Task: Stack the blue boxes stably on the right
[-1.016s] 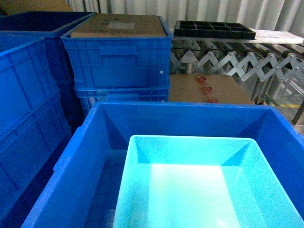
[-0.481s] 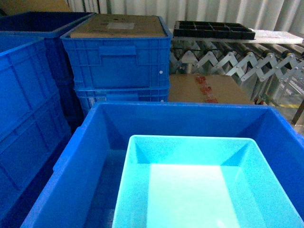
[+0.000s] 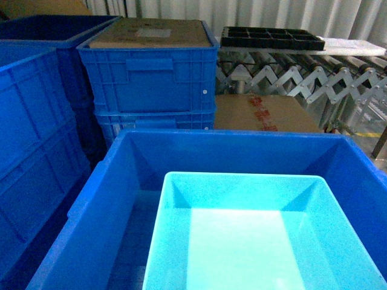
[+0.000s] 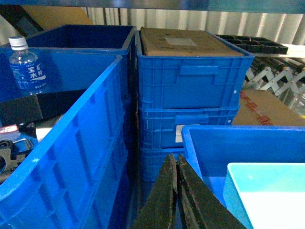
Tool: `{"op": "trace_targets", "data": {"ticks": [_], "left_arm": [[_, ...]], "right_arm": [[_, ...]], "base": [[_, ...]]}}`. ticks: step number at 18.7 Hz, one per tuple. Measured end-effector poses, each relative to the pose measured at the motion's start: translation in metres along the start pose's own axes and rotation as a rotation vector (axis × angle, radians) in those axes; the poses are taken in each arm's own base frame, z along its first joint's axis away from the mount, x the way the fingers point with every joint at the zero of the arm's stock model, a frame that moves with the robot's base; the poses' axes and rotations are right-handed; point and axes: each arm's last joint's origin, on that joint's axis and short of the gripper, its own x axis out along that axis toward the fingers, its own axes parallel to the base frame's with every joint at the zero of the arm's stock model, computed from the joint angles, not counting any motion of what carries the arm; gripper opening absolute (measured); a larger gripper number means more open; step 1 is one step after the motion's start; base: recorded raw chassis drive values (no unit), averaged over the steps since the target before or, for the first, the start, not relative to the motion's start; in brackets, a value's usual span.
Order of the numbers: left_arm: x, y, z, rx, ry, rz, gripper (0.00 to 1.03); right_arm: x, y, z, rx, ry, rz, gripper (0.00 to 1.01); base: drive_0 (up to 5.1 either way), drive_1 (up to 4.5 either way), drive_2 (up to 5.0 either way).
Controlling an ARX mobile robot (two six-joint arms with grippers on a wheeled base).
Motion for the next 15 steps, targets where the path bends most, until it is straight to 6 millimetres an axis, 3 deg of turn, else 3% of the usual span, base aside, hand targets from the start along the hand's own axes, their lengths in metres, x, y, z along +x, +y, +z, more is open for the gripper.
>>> {"op": "trace_targets", "data": {"ticks": [8, 15], "left_arm": [[-0.018, 0.0, -0.016, 0.0, -0.011, -0.001, 0.02], [-0.027, 0.0, -0.015, 0.001, -0.021, 0.0, 0.02]], "right_arm": [[-0.017, 0.0, -0.01, 0.0, -0.024, 0.0, 0.02], [-0.024, 0.0, -0.011, 0.0, -0.023, 0.0, 0.02]], "base": [[0.0, 0.0, 0.0], [0.0, 0.0, 0.0]]}}
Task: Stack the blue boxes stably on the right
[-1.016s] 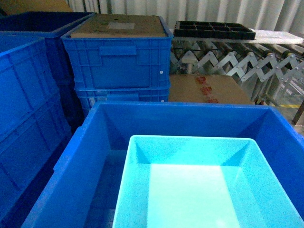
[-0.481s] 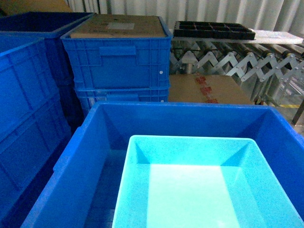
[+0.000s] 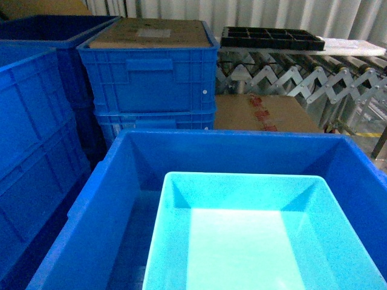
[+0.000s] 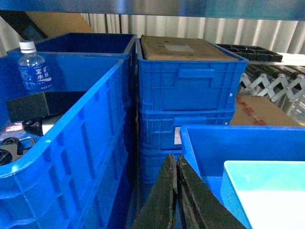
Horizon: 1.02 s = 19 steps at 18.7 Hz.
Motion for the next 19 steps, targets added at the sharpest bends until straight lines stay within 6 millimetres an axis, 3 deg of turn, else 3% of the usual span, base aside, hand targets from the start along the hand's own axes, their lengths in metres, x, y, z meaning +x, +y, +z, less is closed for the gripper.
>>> {"op": "trace_targets", "data": {"ticks": [4, 6, 13, 15, 19], "left_arm": [[-0.004, 0.0, 0.0, 0.0, 0.0, 0.0, 0.02], [-0.01, 0.0, -0.004, 0.001, 0.036, 0.001, 0.02], [-0.015, 0.0, -0.004, 0.002, 0.015, 0.003, 0.02], [-0.015, 0.0, -0.004, 0.002, 0.015, 0.003, 0.19], [-0.015, 0.0, -0.004, 0.002, 0.015, 0.003, 0.35]], "right_arm": [[-0.008, 0.0, -0.005, 0.001, 0.046, 0.001, 0.02], [-0.013, 0.0, 0.0, 0.002, -0.015, 0.003, 0.02], [-0.013, 0.0, -0.003, 0.002, 0.01, 0.0, 0.02], [-0.013, 0.0, -0.003, 0.002, 0.01, 0.0, 0.21], [-0.013, 0.0, -0.003, 0.002, 0.01, 0.0, 0.35]], "base": [[0.0, 0.0, 0.0], [0.0, 0.0, 0.0], [0.0, 0.0, 0.0], [0.0, 0.0, 0.0], [0.0, 0.0, 0.0]]}}
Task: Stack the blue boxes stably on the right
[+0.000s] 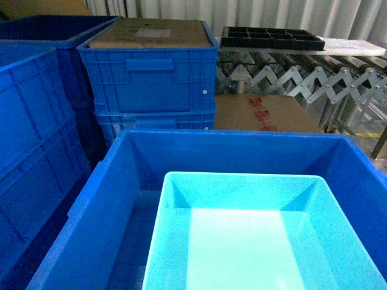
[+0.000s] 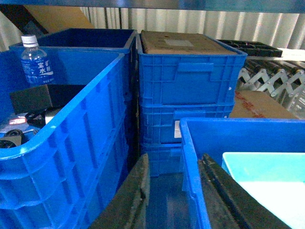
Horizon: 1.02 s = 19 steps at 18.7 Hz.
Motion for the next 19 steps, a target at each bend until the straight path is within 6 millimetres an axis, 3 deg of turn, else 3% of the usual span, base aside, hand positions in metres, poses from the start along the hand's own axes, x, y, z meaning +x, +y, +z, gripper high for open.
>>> {"op": "trace_targets", "data": {"ticks": [7, 10, 11, 19], "left_arm": [[0.0, 0.0, 0.0, 0.0, 0.0, 0.0, 0.54], [0.0, 0.0, 0.0, 0.0, 0.0, 0.0, 0.91], [0.0, 0.0, 0.0, 0.001, 0.0, 0.0, 1.0], [0.0, 0.0, 0.0, 0.001, 0.0, 0.0, 0.98]], "right_arm": [[0.0, 0.0, 0.0, 0.0, 0.0, 0.0, 0.55], [0.0, 0.0, 0.0, 0.0, 0.0, 0.0, 0.94], [0.0, 0.0, 0.0, 0.0, 0.0, 0.0, 1.0], [0.0, 0.0, 0.0, 0.0, 0.0, 0.0, 0.98]], "base": [[0.0, 0.0, 0.0], [0.0, 0.0, 0.0], [0.0, 0.0, 0.0], [0.0, 0.0, 0.0]]}}
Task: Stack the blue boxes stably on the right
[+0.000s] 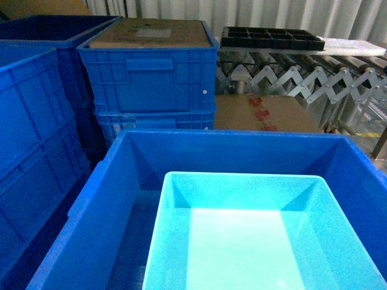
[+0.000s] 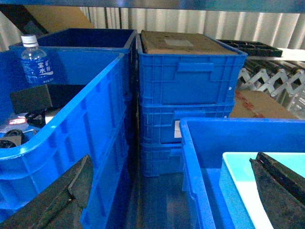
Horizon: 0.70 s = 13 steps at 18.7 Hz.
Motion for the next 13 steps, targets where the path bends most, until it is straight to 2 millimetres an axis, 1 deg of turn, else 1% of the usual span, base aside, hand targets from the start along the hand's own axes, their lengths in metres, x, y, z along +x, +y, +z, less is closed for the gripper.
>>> {"op": "trace_targets", "data": {"ticks": [13], "left_arm": [[0.0, 0.0, 0.0, 0.0, 0.0, 0.0, 0.98]], "right_arm": [[0.0, 0.0, 0.0, 0.0, 0.0, 0.0, 0.98]], "base": [[0.0, 0.0, 0.0]]}}
